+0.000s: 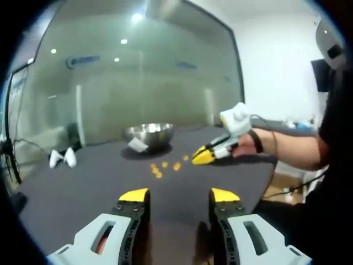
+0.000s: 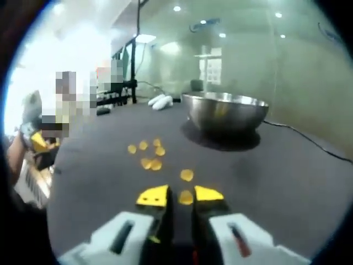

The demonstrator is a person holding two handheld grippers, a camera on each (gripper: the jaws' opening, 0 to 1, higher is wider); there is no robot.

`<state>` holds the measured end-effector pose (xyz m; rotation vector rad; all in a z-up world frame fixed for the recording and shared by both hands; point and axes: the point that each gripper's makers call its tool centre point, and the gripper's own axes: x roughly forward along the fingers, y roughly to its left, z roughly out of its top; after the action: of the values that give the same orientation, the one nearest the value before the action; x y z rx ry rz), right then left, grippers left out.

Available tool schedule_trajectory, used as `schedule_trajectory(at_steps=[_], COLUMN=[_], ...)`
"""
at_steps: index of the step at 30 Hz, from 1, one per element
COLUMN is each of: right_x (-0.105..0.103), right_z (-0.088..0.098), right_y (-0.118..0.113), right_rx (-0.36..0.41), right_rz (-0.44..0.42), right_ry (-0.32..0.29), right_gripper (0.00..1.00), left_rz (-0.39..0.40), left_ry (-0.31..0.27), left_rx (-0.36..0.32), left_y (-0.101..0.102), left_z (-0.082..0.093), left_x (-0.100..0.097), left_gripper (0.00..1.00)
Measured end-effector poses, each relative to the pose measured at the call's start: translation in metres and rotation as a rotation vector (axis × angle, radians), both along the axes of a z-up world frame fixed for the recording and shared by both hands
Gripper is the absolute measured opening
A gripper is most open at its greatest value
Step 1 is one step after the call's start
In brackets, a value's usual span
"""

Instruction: Pick up the QQ candy scattered on the table and place it into the stainless steel bowl on the table

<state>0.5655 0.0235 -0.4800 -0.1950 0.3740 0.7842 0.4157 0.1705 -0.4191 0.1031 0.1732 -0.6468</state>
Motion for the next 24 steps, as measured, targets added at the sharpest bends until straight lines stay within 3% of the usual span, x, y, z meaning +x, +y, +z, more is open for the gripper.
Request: schedule_trajectory(at_steps=[12, 18, 24], right_x=[0.0, -0.001, 0.014], right_z=[0.003, 0.025, 0.052], right_y=[-0.001, 0.0, 0.004], right_rx=[0.019, 0.046, 0.043], right_rz=[-0.011, -0.005, -0.007], right_ry=[-0.001, -0.035, -0.104], right_gripper=[0.09, 0.09, 0.09], left_rz=[-0.004, 0.002, -0.003], left_ry=[0.003, 0.008, 0.006], left_rx=[-0.002, -0.003, -0.005], left_y=[-0.001, 0.002, 0.001], left_z=[-0.002, -0.004, -0.003], left_x=[0.001, 0.001, 0.0], left_gripper=[0.44, 0.44, 0.44])
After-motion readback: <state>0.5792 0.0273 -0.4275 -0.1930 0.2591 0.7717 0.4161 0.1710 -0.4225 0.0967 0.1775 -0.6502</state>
